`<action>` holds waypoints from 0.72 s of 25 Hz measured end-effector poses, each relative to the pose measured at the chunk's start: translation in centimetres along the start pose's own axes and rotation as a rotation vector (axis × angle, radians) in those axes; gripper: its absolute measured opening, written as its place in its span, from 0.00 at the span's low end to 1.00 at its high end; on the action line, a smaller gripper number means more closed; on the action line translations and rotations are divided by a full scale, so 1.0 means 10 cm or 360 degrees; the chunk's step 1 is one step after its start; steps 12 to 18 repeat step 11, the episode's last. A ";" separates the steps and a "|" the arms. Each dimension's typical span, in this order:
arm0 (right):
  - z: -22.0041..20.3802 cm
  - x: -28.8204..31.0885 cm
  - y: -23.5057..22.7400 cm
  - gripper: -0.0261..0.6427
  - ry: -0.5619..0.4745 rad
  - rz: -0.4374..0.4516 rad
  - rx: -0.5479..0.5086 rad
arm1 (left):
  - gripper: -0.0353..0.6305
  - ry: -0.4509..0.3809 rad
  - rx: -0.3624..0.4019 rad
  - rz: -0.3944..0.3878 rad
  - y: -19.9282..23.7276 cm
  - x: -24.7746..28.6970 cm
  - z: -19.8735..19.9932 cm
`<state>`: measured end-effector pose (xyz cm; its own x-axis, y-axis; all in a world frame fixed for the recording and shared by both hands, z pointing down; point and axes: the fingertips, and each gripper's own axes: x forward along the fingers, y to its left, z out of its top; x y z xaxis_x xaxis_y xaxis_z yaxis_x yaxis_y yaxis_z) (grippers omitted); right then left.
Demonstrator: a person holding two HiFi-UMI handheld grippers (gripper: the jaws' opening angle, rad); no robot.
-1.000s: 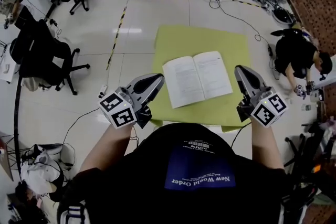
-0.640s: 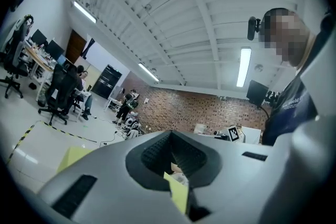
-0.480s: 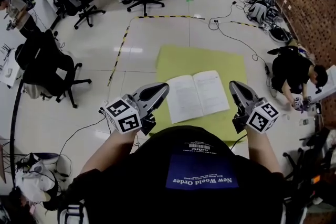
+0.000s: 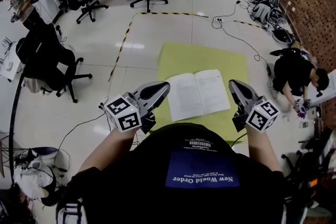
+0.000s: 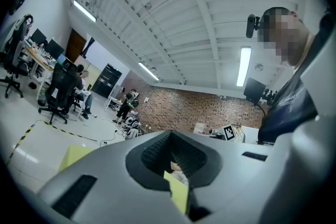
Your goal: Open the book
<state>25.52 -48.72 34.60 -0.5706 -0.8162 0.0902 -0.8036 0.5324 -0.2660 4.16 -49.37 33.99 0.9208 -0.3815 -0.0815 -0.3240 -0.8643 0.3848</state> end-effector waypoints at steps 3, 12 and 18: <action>0.00 0.01 0.01 0.02 0.0007 0.0006 -0.0009 | 0.06 0.0001 -0.0004 0.0002 0.00 0.00 0.00; -0.03 -0.01 -0.02 0.02 0.0009 0.0005 -0.0018 | 0.06 -0.0002 0.0002 0.0003 0.01 0.01 -0.04; -0.03 -0.01 -0.02 0.02 0.0009 0.0005 -0.0018 | 0.06 -0.0002 0.0002 0.0003 0.01 0.01 -0.04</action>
